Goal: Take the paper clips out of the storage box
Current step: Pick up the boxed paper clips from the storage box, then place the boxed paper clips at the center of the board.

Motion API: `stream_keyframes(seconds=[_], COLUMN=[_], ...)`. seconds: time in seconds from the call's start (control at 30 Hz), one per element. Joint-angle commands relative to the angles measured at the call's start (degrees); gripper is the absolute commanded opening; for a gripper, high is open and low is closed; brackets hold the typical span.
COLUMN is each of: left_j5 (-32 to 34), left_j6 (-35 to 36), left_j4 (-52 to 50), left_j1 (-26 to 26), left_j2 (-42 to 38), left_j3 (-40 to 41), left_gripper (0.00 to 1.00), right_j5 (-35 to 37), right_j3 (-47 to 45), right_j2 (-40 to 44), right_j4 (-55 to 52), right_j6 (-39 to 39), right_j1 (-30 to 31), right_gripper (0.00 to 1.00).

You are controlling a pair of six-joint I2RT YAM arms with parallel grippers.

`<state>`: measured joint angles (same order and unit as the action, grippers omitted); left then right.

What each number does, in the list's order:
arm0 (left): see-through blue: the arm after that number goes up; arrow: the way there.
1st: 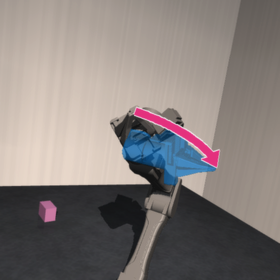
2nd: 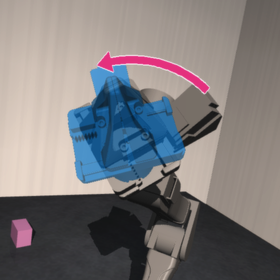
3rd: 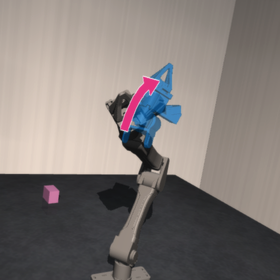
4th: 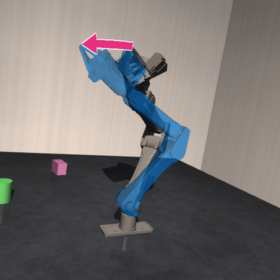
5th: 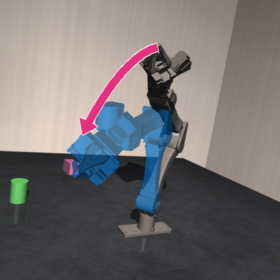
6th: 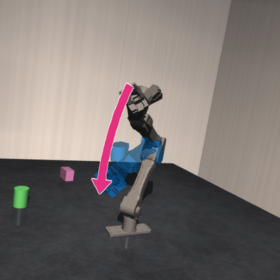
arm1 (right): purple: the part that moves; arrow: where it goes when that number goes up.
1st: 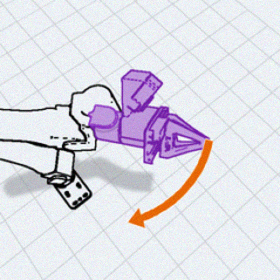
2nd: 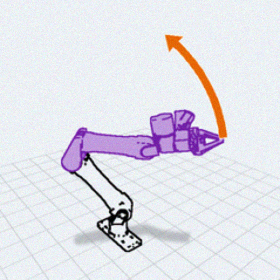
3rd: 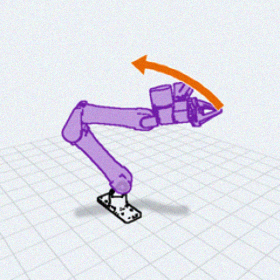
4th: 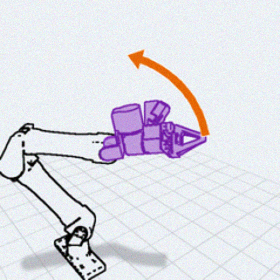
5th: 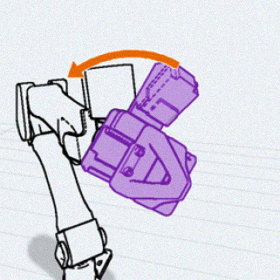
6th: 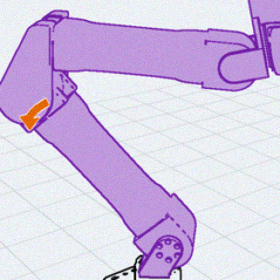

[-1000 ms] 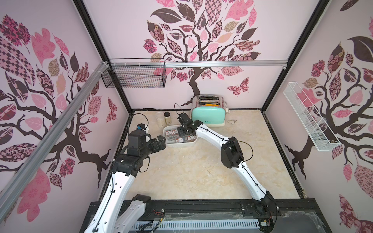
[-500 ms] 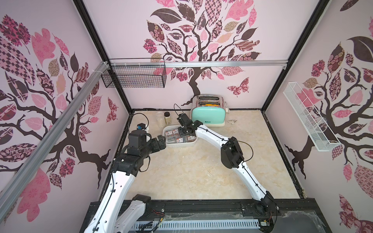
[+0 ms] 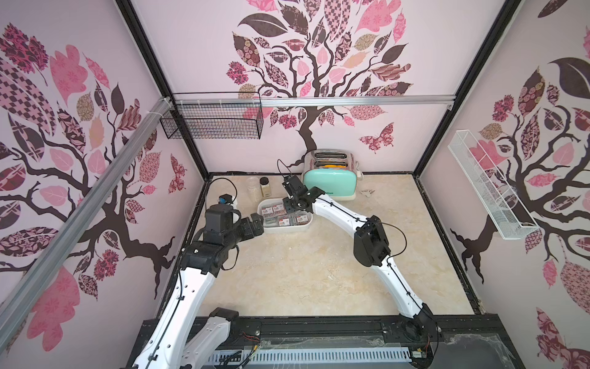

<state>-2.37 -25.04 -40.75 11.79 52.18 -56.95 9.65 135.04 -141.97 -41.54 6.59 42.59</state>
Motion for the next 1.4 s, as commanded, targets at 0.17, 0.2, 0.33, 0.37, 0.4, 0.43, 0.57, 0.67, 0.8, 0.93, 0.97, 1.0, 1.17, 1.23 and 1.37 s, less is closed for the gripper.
stream_keyframes(seconds=[0.17,0.2,0.33,0.37,0.4,0.43,0.57,0.67,0.8,0.93,0.97,1.0,1.17,1.23,1.37], left_j5=[-0.4,-0.5,-0.8,-0.7,-0.7,-0.8,-1.5,-1.7,-2.6,-3.7,-3.6,-3.5,-1.2,-0.9,-0.6], left_j6=[1.0,1.1,1.7,1.8,1.8,1.8,1.6,1.1,0.4,-0.6,-0.8,-0.9,-0.7,-0.8,-0.9], left_j4=[1.2,1.2,1.4,1.6,1.7,1.7,1.9,2.4,2.8,3.1,3.2,3.4,3.5,3.5,4.2], left_j1=[0.3,0.2,0.3,0.2,0.3,0.2,0.2,0.3,0.2,0.6,0.8,1.2,4.6,5.8,7.6], left_j2=[0.5,0.5,1.0,1.1,1.2,1.5,2.0,2.2,2.7,3.5,3.5,3.5,4.3,4.9,5.9], left_j3=[-1.9,-2.2,-2.9,-3.0,-3.2,-3.5,-3.7,-3.6,-3.6,-3.7,-3.7,-3.7,-4.5,-4.8,-5.0], left_gripper=[0.98,0.98,0.98,0.98,0.98,0.98,0.98,0.97,0.97,0.96,0.96,0.96,0.96,0.96,0.96], right_j5=[-0.9,-1.1,-1.9,-1.9,-2.1,-2.1,-2.3,-2.3,-1.2,0.5,1.2,2.0,2.2,2.4,3.6], right_j3=[-6.9,-9.2,-19.8,-21.9,-24.8,-28.0,-38.6,-46.0,-57.0,-63.3,-64.5,-65.8,-69.2,-69.7,-72.7], right_j2=[13.2,15.4,24.2,26.1,28.5,30.8,38.9,43.3,47.6,48.9,48.9,48.9,47.2,46.4,45.2], right_j4=[0.1,0.2,0.2,0.0,0.0,-0.1,0.2,0.0,4.5,9.9,11.4,13.0,16.5,16.6,19.5], right_j6=[1.4,1.6,2.7,3.0,3.2,3.6,5.4,7.4,10.2,12.5,12.9,13.4,16.9,17.5,18.5], right_j1=[-0.5,-0.5,-0.5,-0.5,-0.5,-0.5,-0.5,-0.5,-0.5,-0.5,-0.6,-0.6,-1.1,-1.1,-1.0], right_gripper=[0.19,0.19,0.18,0.18,0.18,0.18,0.18,0.18,0.18,0.18,0.18,0.17,0.17,0.17,0.17])
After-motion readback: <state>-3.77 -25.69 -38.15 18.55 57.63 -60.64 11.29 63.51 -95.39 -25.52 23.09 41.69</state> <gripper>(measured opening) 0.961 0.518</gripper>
